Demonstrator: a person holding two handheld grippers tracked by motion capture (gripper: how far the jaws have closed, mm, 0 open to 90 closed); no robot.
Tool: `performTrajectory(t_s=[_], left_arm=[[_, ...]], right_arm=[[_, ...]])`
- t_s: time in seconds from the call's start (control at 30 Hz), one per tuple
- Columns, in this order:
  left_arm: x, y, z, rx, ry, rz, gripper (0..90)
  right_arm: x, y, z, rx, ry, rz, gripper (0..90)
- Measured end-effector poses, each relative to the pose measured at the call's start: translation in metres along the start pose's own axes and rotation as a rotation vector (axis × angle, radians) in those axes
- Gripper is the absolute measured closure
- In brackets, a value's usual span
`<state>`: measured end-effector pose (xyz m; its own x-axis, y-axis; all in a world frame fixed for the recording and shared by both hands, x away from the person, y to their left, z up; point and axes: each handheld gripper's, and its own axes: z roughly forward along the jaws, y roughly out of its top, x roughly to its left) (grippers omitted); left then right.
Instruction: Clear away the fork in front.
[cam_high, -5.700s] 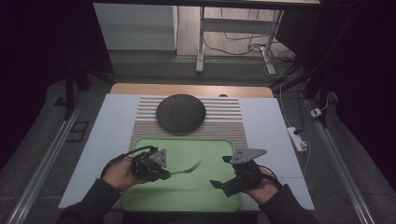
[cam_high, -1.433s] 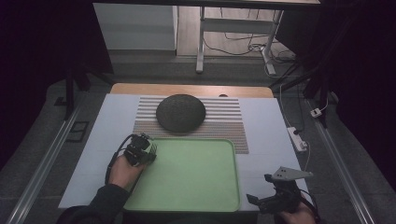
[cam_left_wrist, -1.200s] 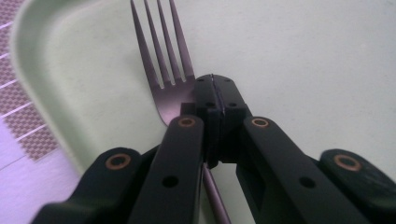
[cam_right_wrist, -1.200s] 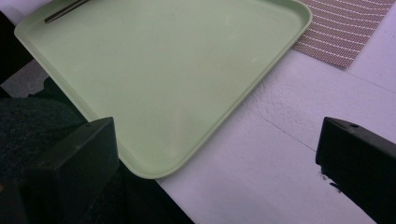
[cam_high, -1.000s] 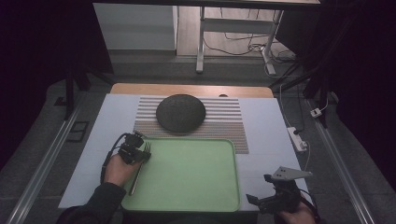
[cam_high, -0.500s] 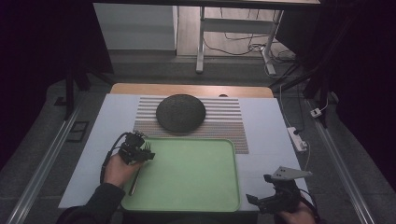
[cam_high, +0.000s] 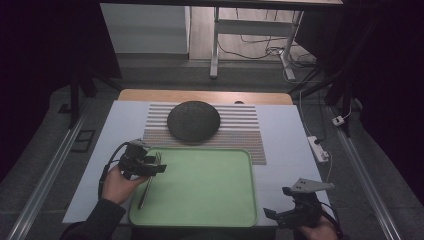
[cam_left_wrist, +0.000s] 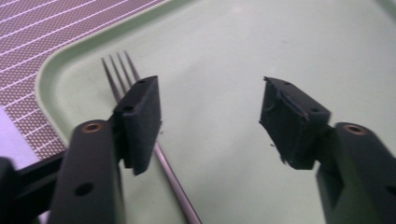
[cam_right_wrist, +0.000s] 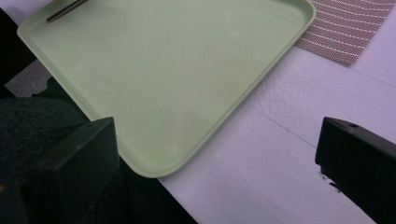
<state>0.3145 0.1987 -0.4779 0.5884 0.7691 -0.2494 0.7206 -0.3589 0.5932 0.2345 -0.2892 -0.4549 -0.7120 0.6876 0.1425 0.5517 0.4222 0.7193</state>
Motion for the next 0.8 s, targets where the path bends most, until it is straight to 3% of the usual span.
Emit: performTrajectory(t_s=[0.13,0.23,0.5,0.8], left_arm=[[-0.004,-0.005,-0.012,-0.044,-0.033,0.002,26.2],[-0.009,-0.010,-0.020,-0.066,-0.014,0.010,21.1],[-0.017,-0.033,-0.040,-0.134,-0.047,0.019,8.4],[-0.013,-0.063,-0.067,-0.199,-0.053,-0.024,2.1]], right_arm=[[0.000,0.000,0.000,0.000,0.000,-0.001,0.0],[0.000,0.000,0.000,0.001,-0.001,0.001,0.0],[0.000,0.000,0.000,0.003,0.000,0.005,0.0],[-0.001,0.000,0.000,0.003,0.000,0.008,0.0]])
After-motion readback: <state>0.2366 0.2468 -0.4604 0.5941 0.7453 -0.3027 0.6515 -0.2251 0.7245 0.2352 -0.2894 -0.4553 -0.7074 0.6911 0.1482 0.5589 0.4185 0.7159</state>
